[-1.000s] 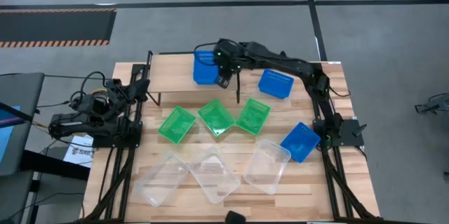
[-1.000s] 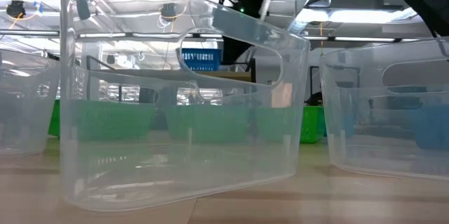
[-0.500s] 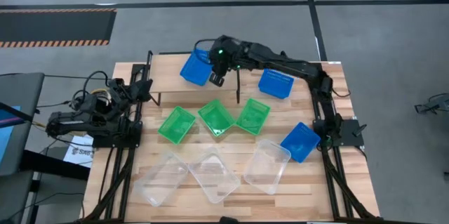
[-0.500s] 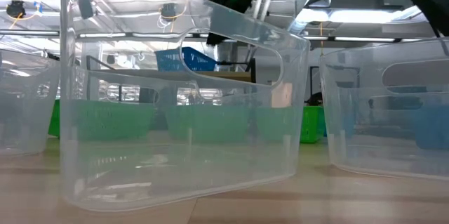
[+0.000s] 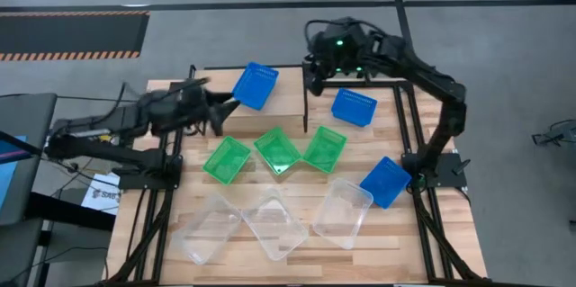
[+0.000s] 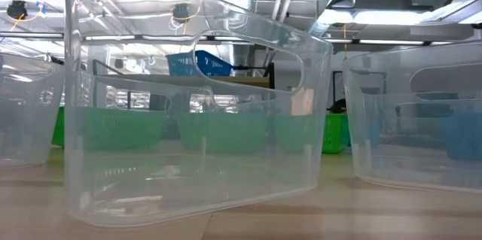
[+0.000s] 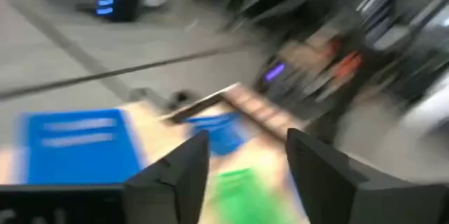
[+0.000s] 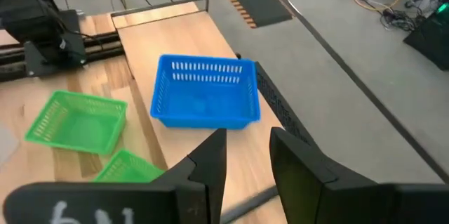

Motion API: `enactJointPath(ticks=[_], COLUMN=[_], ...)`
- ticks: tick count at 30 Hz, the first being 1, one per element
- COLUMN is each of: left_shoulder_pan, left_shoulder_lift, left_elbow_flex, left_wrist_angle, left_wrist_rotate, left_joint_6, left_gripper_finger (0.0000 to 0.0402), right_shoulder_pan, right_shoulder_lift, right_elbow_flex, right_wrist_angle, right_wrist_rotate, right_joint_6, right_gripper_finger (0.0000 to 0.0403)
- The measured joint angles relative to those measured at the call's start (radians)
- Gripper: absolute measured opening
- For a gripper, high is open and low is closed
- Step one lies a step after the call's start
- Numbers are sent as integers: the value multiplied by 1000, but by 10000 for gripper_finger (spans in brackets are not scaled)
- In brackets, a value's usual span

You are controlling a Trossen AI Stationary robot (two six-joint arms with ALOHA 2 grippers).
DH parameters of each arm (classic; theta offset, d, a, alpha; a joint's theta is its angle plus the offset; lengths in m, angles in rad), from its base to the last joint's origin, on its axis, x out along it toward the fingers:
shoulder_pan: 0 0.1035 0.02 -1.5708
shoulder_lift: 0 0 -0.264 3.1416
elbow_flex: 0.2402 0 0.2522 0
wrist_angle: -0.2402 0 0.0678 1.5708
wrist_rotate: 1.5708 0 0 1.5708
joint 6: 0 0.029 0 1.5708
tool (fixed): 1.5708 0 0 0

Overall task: Stack baskets on shelf by color
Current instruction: Put the middle blue bin on the shelf

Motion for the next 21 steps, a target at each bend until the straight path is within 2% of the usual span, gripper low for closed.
enactJointPath(ticks=[4, 6, 8, 10, 14, 19, 21], left_shoulder_pan=[97, 166, 238, 310, 434, 552, 587], left_shoulder_lift=[211, 304, 387, 458, 567, 632, 649], left_elbow_flex=[272, 386, 474, 534, 564, 514, 501], left_wrist_angle=[-323, -434, -523, -576, -645, -661, -657], left_wrist_rotate=[-47, -58, -24, 42, 145, 327, 344], left_joint_6=[114, 132, 133, 114, 84, 83, 88], left_gripper_finger=[92, 47, 13, 9, 3, 1, 0], right_shoulder_pan=[0, 0, 1, 7, 17, 1, -18], right_shoulder_lift=[-44, -57, -60, -59, -59, -53, -53], right_elbow_flex=[0, 0, 0, 0, -1, -1, -1], right_wrist_angle=[-59, -88, -122, -159, -238, -379, -427], right_wrist_rotate=[1, 1, 1, 1, 19, 136, 143], right_joint_6=[19, 35, 42, 54, 69, 133, 154], right_gripper_finger=[134, 134, 134, 134, 134, 134, 134])
